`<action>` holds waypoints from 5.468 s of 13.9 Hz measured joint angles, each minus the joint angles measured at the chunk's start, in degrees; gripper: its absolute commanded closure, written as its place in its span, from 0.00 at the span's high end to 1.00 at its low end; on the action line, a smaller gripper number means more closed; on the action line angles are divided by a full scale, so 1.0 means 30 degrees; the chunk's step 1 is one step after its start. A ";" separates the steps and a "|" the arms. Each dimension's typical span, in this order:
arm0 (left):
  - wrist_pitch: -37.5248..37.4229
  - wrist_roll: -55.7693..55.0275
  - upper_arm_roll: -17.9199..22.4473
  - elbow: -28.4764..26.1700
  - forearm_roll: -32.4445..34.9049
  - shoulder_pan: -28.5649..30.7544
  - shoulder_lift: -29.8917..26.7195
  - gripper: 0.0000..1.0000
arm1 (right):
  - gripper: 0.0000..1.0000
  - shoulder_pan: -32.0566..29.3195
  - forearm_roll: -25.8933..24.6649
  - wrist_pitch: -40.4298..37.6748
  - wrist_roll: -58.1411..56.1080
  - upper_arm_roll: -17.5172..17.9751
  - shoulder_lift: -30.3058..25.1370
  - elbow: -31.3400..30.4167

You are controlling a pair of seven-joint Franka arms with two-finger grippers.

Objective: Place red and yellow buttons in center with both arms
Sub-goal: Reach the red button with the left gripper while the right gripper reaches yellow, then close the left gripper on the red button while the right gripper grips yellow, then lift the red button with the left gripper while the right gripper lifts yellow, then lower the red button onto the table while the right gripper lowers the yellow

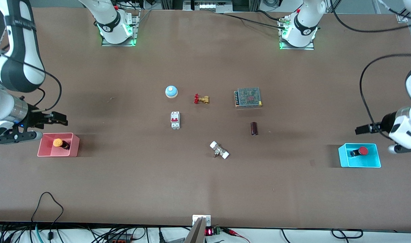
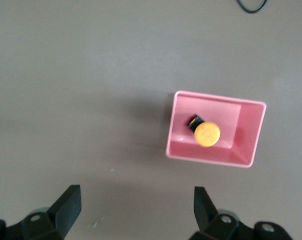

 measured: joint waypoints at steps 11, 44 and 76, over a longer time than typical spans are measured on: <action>0.6222 0.3194 0.0061 0.0405 0.0000 0.1790 0.4605 1.00 | 1.00 -0.1735 -0.0621 0.6056 -0.1565 -0.0034 0.3531 -0.0373; 0.7507 0.5941 0.0244 0.0411 0.0014 0.1960 0.5973 0.31 | 0.49 -0.2123 -0.0621 0.8201 -0.2121 -0.0033 0.4762 -0.1364; 1.1975 0.1741 -0.1093 -1.2622 -0.2384 -0.1645 -0.1158 0.59 | 0.32 0.4753 -0.2736 0.2429 1.0190 0.3011 0.1541 -0.0931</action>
